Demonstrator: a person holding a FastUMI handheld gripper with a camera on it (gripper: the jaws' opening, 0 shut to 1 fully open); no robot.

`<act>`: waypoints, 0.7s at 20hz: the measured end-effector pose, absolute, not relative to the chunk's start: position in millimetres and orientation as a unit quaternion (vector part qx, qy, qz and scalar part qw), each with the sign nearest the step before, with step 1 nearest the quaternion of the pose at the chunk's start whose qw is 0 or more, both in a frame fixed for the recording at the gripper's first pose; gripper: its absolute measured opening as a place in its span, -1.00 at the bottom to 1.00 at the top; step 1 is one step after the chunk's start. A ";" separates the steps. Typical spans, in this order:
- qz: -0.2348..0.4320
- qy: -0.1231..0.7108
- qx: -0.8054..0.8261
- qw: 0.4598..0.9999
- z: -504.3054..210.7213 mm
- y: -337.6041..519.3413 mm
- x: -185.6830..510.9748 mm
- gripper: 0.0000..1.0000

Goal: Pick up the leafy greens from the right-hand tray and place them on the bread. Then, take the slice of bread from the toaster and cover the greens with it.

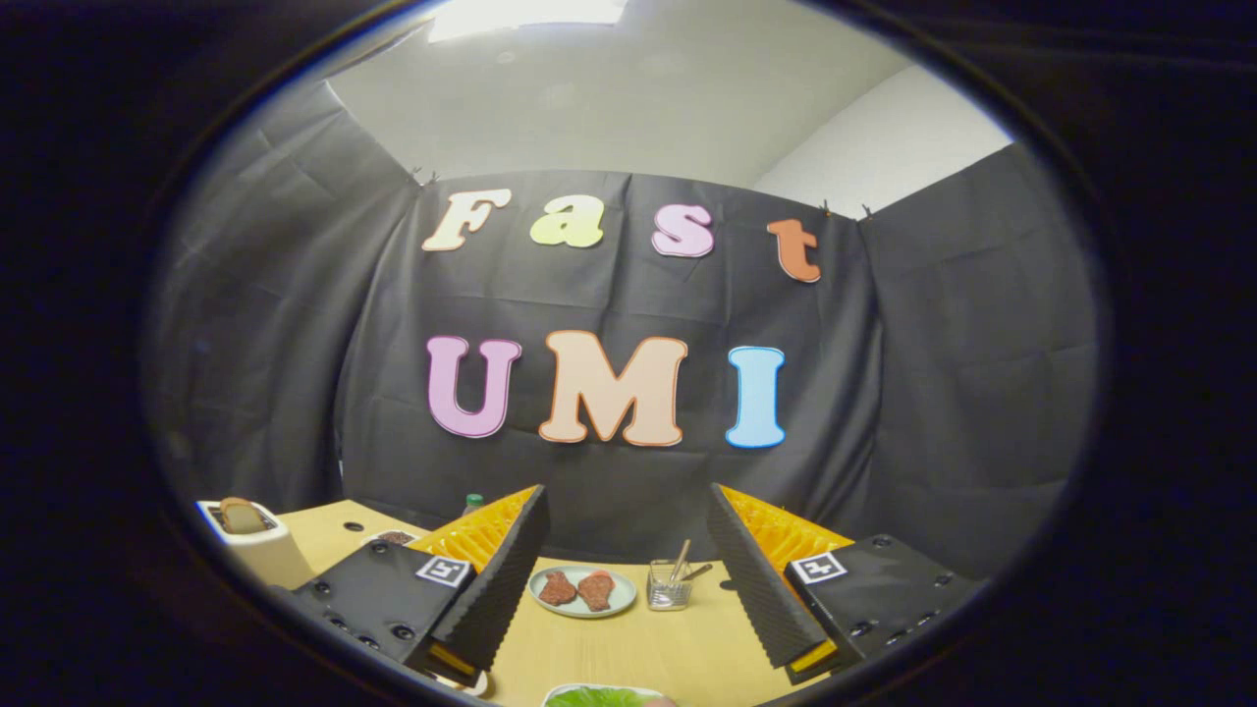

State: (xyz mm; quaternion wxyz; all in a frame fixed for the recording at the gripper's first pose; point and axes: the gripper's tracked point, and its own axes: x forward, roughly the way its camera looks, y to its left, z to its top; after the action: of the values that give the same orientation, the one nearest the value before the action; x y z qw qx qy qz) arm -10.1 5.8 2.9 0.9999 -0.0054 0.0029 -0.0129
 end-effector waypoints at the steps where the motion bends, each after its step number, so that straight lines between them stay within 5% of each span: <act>1: -0.015 0.005 -0.006 1.000 1.1 3.1 -9.7 1.00; 14: 0.048 0.050 -0.023 0.997 -30.1 -1.0 -2.5 1.00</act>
State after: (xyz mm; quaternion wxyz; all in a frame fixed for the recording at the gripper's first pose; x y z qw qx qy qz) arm -2.5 -1.0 -30.1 0.9973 -0.0233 0.0499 0.0482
